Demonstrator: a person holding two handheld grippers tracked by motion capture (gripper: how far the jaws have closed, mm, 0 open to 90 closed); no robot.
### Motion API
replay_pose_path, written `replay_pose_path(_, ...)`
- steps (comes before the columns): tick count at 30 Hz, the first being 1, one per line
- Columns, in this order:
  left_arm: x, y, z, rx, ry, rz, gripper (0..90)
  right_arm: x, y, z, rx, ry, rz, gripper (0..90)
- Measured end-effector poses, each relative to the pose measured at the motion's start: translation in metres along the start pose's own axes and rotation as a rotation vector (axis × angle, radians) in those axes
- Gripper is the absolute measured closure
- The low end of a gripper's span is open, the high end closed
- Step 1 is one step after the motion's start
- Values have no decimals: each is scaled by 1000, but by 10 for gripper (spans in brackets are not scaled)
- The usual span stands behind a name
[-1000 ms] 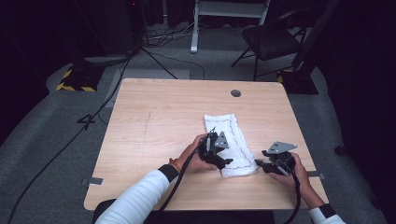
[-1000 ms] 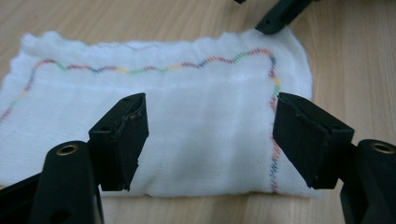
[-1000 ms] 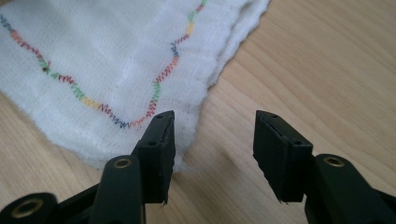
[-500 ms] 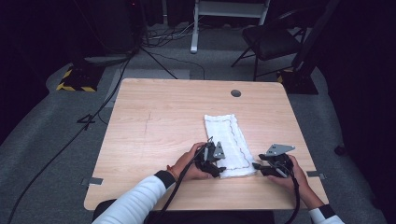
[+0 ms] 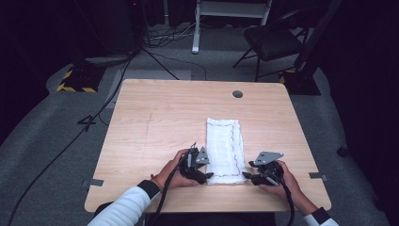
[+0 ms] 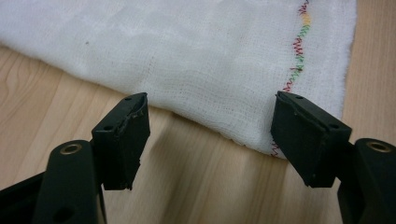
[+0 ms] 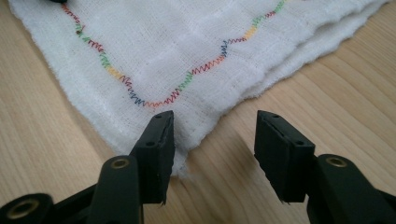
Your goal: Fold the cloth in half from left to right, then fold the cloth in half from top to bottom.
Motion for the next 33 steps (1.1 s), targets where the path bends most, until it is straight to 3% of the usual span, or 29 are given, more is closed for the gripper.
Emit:
replay_pose_path(5, -8, -11, 2, -34, 7, 11, 284, 3, 4, -7, -7, 27, -1, 454)
replay_pose_path(12, -12, -16, 5, -67, 18, 14, 283, 2, 4, -13, -20, 17, -2, 423)
replay_pose_path(17, -12, -20, 5, -148, 3, 29, 284, 0, 1, -14, -17, 23, -3, 405)
replay_pose_path(22, -18, -18, 5, -107, 18, 19, 229, -2, 4, -13, -41, 40, 12, 370)
replay_pose_path(26, -25, -9, -7, -89, 48, 45, 219, -11, 9, -1, -36, 1, 59, 385)
replay_pose_path(33, -19, 17, -48, -88, 121, 49, 217, -17, 29, 41, 30, -84, 127, 409)
Point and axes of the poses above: each handheld gripper's, and its own axes: x roughly forward along the jaws, y roughly out of its top, z roughly to its right, the point moved 2 cm from there along x, roughly forward along the jaws, and after that the axes turned 1 degree about x, right-handed, at the moved point
